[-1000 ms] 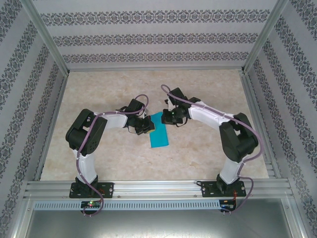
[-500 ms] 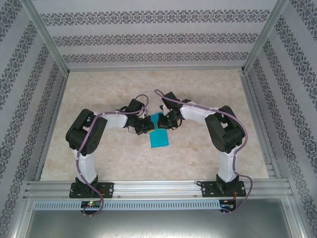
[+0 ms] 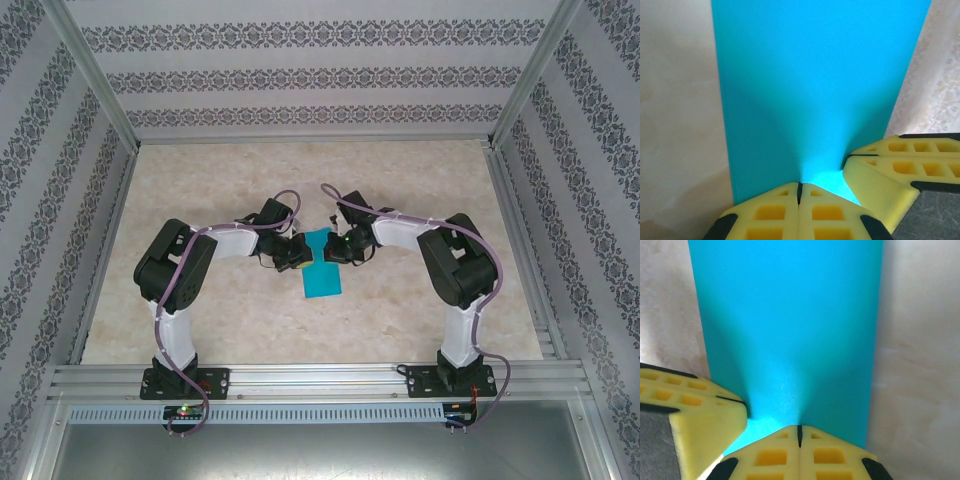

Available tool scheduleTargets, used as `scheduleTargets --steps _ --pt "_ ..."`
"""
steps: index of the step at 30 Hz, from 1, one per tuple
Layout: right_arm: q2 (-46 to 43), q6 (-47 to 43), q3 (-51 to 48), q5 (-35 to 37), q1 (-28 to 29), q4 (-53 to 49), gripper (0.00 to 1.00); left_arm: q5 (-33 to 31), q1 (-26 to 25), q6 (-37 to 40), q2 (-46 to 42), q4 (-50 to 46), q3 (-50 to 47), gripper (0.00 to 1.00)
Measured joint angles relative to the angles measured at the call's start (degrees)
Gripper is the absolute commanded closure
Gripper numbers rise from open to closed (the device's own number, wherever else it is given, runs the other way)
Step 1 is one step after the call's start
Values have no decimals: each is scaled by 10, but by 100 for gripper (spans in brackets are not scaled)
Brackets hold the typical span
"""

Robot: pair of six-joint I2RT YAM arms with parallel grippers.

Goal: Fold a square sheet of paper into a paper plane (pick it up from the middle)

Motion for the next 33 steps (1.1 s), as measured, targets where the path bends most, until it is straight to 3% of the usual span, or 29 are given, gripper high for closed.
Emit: scheduleTargets --steps 7,12,22,33 --pt "-48 -9 -42 23 -38 -20 100 1 0 8 0 0 -1 100" --pt "-65 -4 -33 27 -21 -14 100 1 0 13 0 -3 1 100" --pt "17 9 31 -30 0 57 100 1 0 19 2 -11 7 100" --pt "32 19 -32 -106 -49 153 100 10 3 24 6 -12 6 100"
